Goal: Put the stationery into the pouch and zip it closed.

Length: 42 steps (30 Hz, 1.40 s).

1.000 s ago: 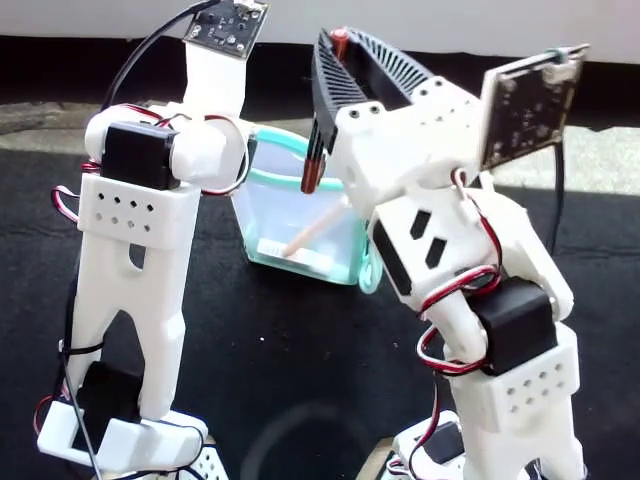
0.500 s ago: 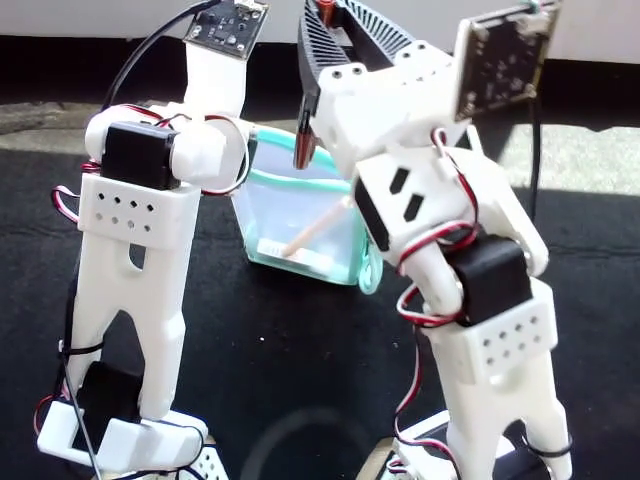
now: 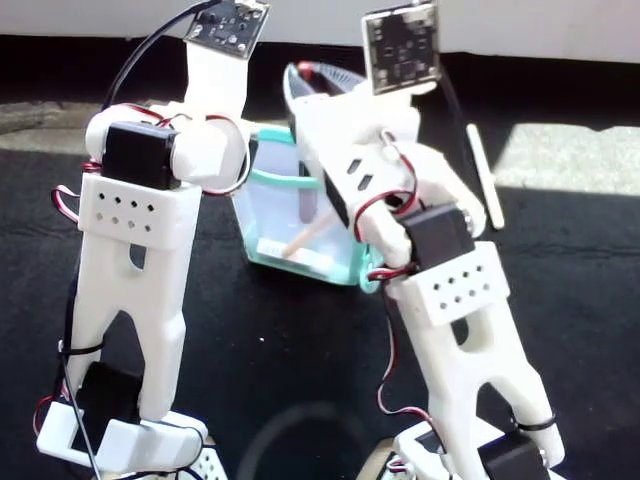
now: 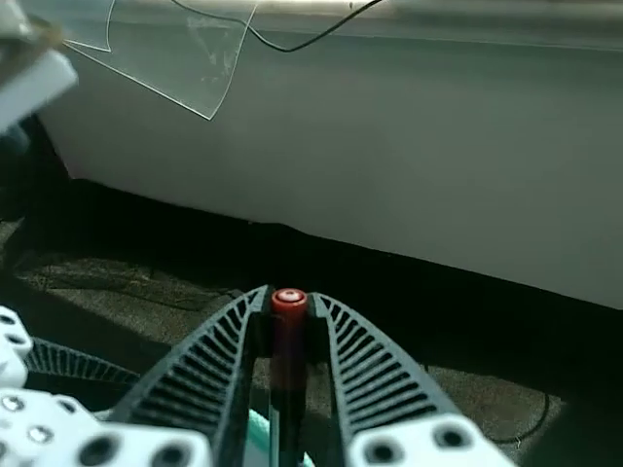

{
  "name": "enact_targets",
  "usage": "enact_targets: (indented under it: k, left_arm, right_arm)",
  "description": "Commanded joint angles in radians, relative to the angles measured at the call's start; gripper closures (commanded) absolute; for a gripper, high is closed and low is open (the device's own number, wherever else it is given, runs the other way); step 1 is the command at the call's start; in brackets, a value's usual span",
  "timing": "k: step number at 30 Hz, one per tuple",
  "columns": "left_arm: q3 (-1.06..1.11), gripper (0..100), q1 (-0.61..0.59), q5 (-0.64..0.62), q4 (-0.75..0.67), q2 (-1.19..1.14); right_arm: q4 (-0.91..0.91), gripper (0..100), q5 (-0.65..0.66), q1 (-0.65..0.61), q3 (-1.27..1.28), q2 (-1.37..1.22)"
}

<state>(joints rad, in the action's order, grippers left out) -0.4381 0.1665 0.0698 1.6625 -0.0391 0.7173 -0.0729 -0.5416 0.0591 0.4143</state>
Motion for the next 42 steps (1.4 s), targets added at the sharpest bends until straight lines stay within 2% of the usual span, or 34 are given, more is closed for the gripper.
enact_targets:
  k: [1, 6, 11, 18, 22, 25, 27, 29, 34, 40, 42]
  left_arm:
    - [0.005, 99, -0.015, -0.006, 0.034, -0.041]
    - [0.005, 99, -0.015, -0.006, 0.032, -0.041]
    - [0.005, 99, -0.015, -0.006, 0.031, -0.041]
    - [0.010, 99, -0.015, -0.006, 0.029, -0.041]
    - [0.010, 99, -0.015, -0.003, 0.029, -0.042]
    - [0.010, 99, -0.015, -0.003, 0.029, -0.042]
    - [0.010, 99, -0.015, -0.003, 0.028, -0.042]
    - [0.008, 99, -0.012, -0.003, 0.028, -0.042]
    - [0.008, 99, -0.008, -0.003, 0.029, -0.042]
    - [0.012, 99, -0.008, -0.002, 0.034, -0.042]
    - [0.010, 99, -0.008, -0.002, 0.034, -0.042]
  right_arm:
    - [0.007, 99.2, 0.005, 0.007, 0.010, 0.001]
    - [0.030, 98.1, 0.005, 0.007, 0.010, -0.001]
    - [0.159, 84.8, 0.003, -0.039, -0.002, 0.001]
    - [0.242, 85.4, 0.005, -0.056, -0.199, 0.001]
    - [0.314, 85.4, 0.009, 0.065, -0.383, -0.001]
    - [0.325, 85.4, 0.008, 0.303, -0.489, -0.012]
    - [0.321, 85.4, 0.005, 0.456, -0.456, -0.033]
    - [0.320, 85.4, 0.009, 0.550, -0.374, -0.099]
    - [0.300, 85.4, 0.011, 0.667, -0.240, -0.383]
    - [0.139, 85.1, 0.017, 0.723, -0.242, -0.705]
    - [0.096, 85.1, 0.094, 0.723, -0.242, -0.776]
